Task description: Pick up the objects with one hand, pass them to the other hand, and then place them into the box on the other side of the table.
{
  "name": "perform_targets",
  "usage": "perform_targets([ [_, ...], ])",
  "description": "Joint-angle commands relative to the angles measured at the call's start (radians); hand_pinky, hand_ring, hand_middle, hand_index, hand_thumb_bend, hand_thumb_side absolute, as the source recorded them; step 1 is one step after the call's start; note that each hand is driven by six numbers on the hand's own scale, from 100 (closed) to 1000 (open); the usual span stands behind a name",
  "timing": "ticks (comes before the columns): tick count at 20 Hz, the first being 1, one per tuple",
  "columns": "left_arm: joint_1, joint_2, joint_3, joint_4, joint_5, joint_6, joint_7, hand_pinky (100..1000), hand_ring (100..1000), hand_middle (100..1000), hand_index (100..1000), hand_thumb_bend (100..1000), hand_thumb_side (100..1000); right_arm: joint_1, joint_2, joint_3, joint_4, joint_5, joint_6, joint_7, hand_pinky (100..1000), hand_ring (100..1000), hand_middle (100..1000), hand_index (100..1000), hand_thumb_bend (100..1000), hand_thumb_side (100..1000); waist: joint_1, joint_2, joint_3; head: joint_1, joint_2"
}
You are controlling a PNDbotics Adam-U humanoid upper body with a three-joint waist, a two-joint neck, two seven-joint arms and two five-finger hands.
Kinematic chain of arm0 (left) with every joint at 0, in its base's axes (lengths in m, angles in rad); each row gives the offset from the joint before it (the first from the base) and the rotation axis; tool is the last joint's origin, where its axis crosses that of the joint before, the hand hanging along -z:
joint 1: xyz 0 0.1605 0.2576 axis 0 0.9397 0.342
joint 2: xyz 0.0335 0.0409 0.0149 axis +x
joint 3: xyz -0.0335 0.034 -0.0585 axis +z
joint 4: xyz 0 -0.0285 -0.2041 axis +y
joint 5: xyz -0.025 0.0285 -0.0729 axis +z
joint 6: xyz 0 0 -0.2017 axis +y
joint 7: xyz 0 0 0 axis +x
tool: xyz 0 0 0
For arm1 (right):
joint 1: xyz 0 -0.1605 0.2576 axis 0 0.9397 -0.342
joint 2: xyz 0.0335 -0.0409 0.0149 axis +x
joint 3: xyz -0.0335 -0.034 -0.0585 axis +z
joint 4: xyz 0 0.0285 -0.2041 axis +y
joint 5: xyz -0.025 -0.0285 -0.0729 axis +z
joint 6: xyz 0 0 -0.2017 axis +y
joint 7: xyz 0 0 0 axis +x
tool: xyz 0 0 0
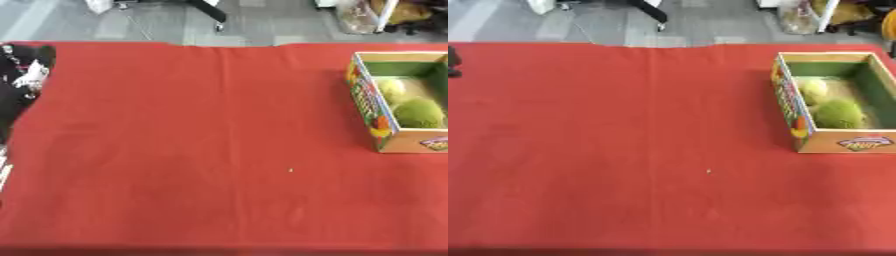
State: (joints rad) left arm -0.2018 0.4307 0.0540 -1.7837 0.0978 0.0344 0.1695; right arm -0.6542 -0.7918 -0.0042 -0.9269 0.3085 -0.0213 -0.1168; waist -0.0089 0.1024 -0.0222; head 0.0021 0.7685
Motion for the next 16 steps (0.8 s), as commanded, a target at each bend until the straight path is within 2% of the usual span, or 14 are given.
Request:
perform_targets([
  [1, -0.006, -0.011, 0.022, -0.002, 0.002, -0.013, 0.009, 678, 674, 579, 567, 435, 526, -0.01, -0.051, -0.019, 0.04, 0.165, -0.029, 0.06, 732, 715, 569, 607, 100, 100, -0.017, -0.011, 0.001, -0.02, 0.001],
  [3, -0.004, -0.027, 0.025, 0.003, -0.001, -0.018, 0.01, 678, 673, 579, 568, 434, 529, 0.002, -0.051, -0.033, 0.047, 0.202, -0.039, 0.1, 742, 737, 593, 704, 133, 264, -0.019, -0.012, 0.003, -0.029, 0.001],
  [5, 0.0, -0.042, 0.029, 0.007, -0.003, -0.023, 0.011, 679, 673, 580, 568, 433, 531, 0.019, -0.052, -0.044, 0.045, 0.197, -0.05, 0.136, 751, 755, 618, 774, 258, 449, -0.021, -0.014, 0.007, -0.032, 0.001],
  [6, 0.002, -0.046, 0.031, 0.009, -0.004, -0.025, 0.012, 679, 674, 580, 569, 432, 532, 0.026, -0.054, -0.047, 0.041, 0.191, -0.057, 0.151, 756, 761, 626, 808, 312, 514, -0.023, -0.014, 0.006, -0.032, 0.001],
  [7, 0.003, -0.049, 0.032, 0.01, -0.005, -0.027, 0.011, 679, 674, 580, 569, 432, 532, 0.033, -0.057, -0.051, 0.035, 0.184, -0.063, 0.163, 757, 762, 627, 816, 322, 523, -0.025, -0.013, 0.006, -0.034, 0.001],
  [8, 0.004, -0.053, 0.033, 0.012, -0.005, -0.028, 0.01, 679, 674, 581, 569, 432, 534, 0.041, -0.062, -0.054, 0.027, 0.178, -0.069, 0.17, 759, 764, 630, 851, 382, 574, -0.025, -0.013, 0.005, -0.032, 0.001],
  [10, 0.006, -0.059, 0.033, 0.013, -0.007, -0.03, 0.007, 680, 675, 582, 570, 423, 539, 0.056, -0.071, -0.062, 0.01, 0.167, -0.075, 0.17, 758, 762, 627, 870, 429, 598, -0.027, -0.014, 0.005, -0.026, 0.001],
  [16, 0.009, -0.07, 0.037, 0.015, -0.014, -0.036, 0.001, 682, 678, 584, 572, 410, 549, 0.091, -0.084, -0.074, -0.04, 0.147, -0.084, 0.135, 754, 757, 619, 898, 518, 598, -0.029, -0.014, 0.005, -0.017, 0.001],
])
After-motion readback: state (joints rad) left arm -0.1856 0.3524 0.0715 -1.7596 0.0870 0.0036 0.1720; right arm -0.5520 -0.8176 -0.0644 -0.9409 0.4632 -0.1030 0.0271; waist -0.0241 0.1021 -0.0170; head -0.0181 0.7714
